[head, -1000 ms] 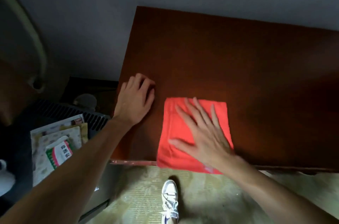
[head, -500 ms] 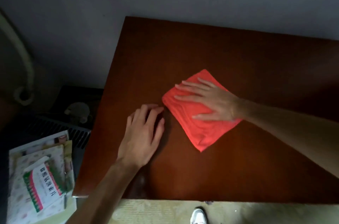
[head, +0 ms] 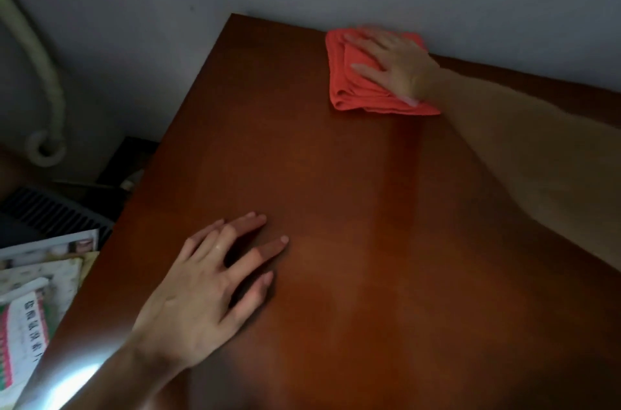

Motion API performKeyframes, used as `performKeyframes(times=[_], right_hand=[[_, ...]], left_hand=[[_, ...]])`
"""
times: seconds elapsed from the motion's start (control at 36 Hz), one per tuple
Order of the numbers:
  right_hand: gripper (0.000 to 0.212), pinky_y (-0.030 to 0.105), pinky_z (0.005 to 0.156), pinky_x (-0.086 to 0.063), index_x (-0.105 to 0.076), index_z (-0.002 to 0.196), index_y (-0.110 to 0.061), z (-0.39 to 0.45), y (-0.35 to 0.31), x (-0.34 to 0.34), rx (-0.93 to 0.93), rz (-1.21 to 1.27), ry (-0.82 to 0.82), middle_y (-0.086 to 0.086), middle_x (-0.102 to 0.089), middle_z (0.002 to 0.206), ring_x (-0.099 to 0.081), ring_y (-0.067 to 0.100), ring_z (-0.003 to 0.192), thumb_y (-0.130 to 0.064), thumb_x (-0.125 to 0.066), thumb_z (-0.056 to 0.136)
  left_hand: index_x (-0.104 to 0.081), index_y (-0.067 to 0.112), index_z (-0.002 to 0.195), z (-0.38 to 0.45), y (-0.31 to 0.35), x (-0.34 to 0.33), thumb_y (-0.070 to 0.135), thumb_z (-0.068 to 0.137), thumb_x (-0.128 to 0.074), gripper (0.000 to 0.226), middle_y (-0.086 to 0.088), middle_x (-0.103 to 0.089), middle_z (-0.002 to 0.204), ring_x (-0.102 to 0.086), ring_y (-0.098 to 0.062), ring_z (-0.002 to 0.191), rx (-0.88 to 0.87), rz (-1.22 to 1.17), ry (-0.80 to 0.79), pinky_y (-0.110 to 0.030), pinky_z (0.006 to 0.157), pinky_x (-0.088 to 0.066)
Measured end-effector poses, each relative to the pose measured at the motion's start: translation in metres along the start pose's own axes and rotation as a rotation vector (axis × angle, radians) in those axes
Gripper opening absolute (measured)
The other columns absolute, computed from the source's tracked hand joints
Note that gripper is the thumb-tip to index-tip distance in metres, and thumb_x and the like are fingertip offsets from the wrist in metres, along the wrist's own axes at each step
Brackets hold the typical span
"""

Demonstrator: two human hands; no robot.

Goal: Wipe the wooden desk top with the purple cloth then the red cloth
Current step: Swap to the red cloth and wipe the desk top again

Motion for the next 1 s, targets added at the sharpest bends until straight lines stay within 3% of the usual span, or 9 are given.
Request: performKeyframes(times=[0.19, 0.33, 0.42, 0.47, 0.64, 0.78, 1.0], right_hand=[[0.07, 0.055, 0.126, -0.003, -0.01, 0.164, -0.034, -0.045, 0.006, -0.007, -0.427, 0.128, 0.037, -0.001, -0.006, 0.173, -0.003, 0.021, 0.16, -0.065, -0.026, 0.103], [0.075, 0.054, 0.126, -0.001, -0.009, 0.164, -0.035, -0.131, -0.044, -0.015, -0.462, 0.137, 0.037, -0.002, -0.002, 0.174, 0.001, 0.021, 0.16, -0.068, -0.027, 0.1], [0.081, 0.054, 0.127, -0.002, -0.014, 0.163, -0.037, -0.196, -0.094, -0.021, -0.419, 0.137, 0.064, -0.003, -0.007, 0.173, -0.002, 0.02, 0.16, -0.077, -0.018, 0.093], [0.085, 0.054, 0.127, -0.005, -0.019, 0.162, -0.036, -0.241, -0.132, -0.023, -0.363, 0.121, 0.096, -0.003, -0.012, 0.173, -0.007, 0.02, 0.16, -0.078, -0.014, 0.088], [0.077, 0.056, 0.126, -0.013, -0.02, 0.163, -0.036, -0.372, -0.218, -0.034, -0.11, 0.107, 0.076, -0.006, -0.009, 0.173, -0.003, 0.016, 0.16, -0.074, -0.027, 0.096], [0.075, 0.051, 0.127, -0.007, -0.014, 0.163, -0.041, -0.427, -0.201, -0.028, 0.157, 0.078, -0.06, -0.009, 0.0, 0.173, 0.005, 0.012, 0.159, -0.072, -0.038, 0.098], [0.067, 0.046, 0.128, -0.008, -0.023, 0.161, -0.043, -0.38, -0.137, -0.021, 0.241, 0.068, -0.058, -0.011, -0.006, 0.173, -0.001, 0.01, 0.159, -0.067, -0.04, 0.1]], left_hand=[[-0.051, 0.038, 0.143, -0.001, -0.002, 0.001, 0.052, 0.1, -0.039, 0.046, 0.004, -0.046, 0.147, -0.035, -0.011, 0.144, 0.013, 0.003, 0.026, -0.026, 0.116, -0.018], [-0.052, 0.036, 0.142, -0.002, 0.001, 0.002, 0.053, 0.099, -0.037, 0.048, 0.003, -0.045, 0.145, -0.036, -0.014, 0.143, 0.013, 0.023, 0.05, -0.027, 0.108, -0.022], [-0.055, 0.032, 0.14, -0.005, 0.007, 0.004, 0.051, 0.099, -0.037, 0.049, -0.001, -0.047, 0.144, -0.04, -0.019, 0.14, 0.008, 0.061, 0.072, -0.028, 0.106, -0.024], [-0.055, 0.029, 0.14, -0.006, 0.011, 0.002, 0.048, 0.099, -0.035, 0.05, -0.006, -0.049, 0.143, -0.046, -0.025, 0.135, 0.013, 0.111, 0.073, -0.035, 0.104, -0.03], [-0.061, 0.019, 0.127, -0.018, 0.034, 0.005, 0.037, 0.095, -0.037, 0.044, -0.009, -0.056, 0.124, -0.056, -0.032, 0.109, 0.15, 0.178, 0.187, -0.045, 0.09, -0.039], [-0.06, 0.019, 0.117, -0.013, 0.086, 0.001, 0.039, 0.091, -0.041, 0.038, -0.007, -0.056, 0.114, -0.056, -0.031, 0.102, 0.146, 0.042, 0.268, -0.045, 0.086, -0.041], [-0.054, 0.016, 0.12, 0.018, 0.117, -0.03, 0.043, 0.095, -0.041, 0.038, -0.004, -0.052, 0.117, -0.05, -0.025, 0.106, 0.214, -0.149, 0.28, -0.04, 0.09, -0.037]])
Point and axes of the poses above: each hand's wrist, its own z-axis towards the middle knuckle, its own x-axis out of the back of the hand, y = z × x, the point moved 8 cm from there along z, towards the middle knuckle
